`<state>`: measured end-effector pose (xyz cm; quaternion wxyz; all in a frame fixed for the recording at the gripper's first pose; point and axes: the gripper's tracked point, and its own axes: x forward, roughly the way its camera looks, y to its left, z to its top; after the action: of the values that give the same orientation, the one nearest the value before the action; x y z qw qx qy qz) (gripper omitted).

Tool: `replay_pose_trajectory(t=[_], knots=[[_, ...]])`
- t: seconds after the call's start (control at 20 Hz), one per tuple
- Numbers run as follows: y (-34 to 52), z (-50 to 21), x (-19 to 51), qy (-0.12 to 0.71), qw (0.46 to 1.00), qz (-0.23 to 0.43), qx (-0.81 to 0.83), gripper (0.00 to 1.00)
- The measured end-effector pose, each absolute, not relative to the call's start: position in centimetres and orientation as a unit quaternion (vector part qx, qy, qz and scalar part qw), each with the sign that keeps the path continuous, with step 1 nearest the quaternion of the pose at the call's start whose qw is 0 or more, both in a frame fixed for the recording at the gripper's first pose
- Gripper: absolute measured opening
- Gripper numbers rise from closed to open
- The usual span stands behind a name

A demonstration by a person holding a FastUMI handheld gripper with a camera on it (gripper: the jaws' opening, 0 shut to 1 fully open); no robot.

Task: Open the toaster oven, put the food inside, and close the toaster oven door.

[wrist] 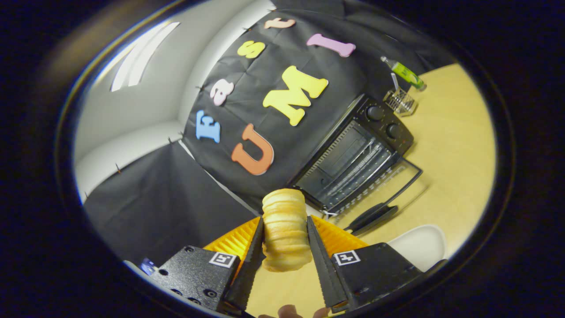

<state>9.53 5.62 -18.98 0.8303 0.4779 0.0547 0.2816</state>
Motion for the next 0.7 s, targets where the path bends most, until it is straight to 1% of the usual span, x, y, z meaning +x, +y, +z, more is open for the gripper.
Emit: replay_pose_trajectory(t=[0.1,0.4,0.6,0.7], knots=[[5.3,-19.1,11.3,0.058,0.830,0.269,0.485,0.67],[5.6,-20.4,19.0,0.071,0.869,0.229,0.432,0.67],[4.7,-24.7,25.2,0.114,0.899,0.193,0.376,0.68],[4.6,-26.0,27.9,0.124,0.901,0.186,0.372,0.68]])
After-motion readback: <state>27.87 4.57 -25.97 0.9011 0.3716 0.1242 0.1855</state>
